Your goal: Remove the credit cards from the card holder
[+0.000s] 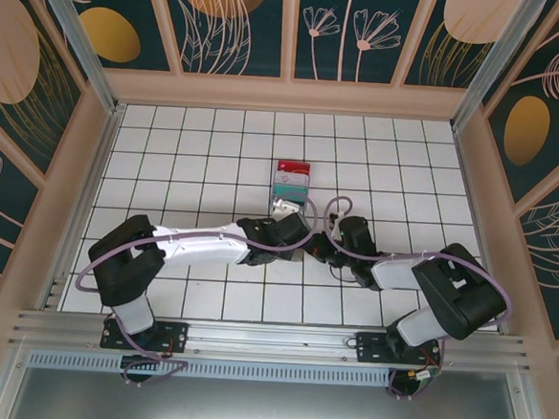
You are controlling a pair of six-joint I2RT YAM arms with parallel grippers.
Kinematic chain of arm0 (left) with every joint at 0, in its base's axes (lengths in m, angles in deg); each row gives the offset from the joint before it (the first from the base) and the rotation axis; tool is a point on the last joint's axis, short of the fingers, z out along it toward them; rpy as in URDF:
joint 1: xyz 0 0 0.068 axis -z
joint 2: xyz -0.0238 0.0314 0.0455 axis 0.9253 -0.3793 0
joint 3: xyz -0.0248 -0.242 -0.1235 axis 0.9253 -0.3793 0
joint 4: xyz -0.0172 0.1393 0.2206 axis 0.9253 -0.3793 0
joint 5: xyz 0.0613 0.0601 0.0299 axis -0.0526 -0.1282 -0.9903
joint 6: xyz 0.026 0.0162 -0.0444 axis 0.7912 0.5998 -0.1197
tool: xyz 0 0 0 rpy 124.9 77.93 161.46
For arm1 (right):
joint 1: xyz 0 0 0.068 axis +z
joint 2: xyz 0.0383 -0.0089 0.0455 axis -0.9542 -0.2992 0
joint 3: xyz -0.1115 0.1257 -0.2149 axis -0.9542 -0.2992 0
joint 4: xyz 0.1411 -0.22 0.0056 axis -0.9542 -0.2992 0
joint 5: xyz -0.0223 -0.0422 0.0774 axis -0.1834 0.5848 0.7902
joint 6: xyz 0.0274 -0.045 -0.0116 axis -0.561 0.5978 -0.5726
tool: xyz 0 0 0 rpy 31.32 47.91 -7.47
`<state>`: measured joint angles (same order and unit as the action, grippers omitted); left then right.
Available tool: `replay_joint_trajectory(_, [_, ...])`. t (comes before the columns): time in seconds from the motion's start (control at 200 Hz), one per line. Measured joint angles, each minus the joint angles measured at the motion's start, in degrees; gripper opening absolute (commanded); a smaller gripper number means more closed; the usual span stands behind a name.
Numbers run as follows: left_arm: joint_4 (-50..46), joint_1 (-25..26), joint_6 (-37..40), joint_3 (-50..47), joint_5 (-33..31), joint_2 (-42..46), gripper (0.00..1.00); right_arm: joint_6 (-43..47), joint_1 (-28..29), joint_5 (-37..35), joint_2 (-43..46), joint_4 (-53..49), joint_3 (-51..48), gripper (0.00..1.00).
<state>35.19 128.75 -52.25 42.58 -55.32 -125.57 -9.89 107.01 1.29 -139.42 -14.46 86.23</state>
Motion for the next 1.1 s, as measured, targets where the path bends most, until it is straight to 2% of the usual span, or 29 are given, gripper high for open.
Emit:
replay_joint_trajectory(0.04, [-0.4, 0.0, -0.2, -0.2, -0.4, 1.0, 0.0, 0.0, 0.0, 0.0, 0.0, 0.0, 0.0, 0.0])
replay_joint_trajectory(0.12, [-1.4, 0.0, -0.6, -0.5, -1.0, 3.2, 0.0, 0.1, -0.2, 0.0, 0.0, 0.1, 0.0, 0.29])
replay_joint_trajectory(0.15, [-1.6, 0.0, -0.6, -0.7, -1.0, 4.1, 0.0, 0.6, -0.2, 0.1, 0.0, 0.1, 0.0, 0.37])
replay_joint_trajectory(0.42, [-1.6, 0.0, -0.4, -0.8, 0.8, 11.9, 0.0, 2.5, 0.4, -0.2, 4.3, -3.3, 0.0, 0.63])
replay_joint_trajectory(0.616, [-1.4, 0.0, -0.4, -0.8, 1.8, 11.9, 0.0, 3.5, 1.8, -0.3, 8.3, -4.4, 0.0, 0.64])
replay_joint_trajectory(0.821, [-1.4, 0.0, -1.5, -1.8, -0.2, 11.9, 0.0, 4.0, 2.3, -1.1, 7.1, -6.1, 0.3, 0.48])
replay_joint_trajectory(1.101, [-3.2, -2.6, -4.3, -9.6, -6.0, 13.7, 0.0, 5.1, 4.3, -6.3, 5.7, -11.6, 2.2, 0.48])
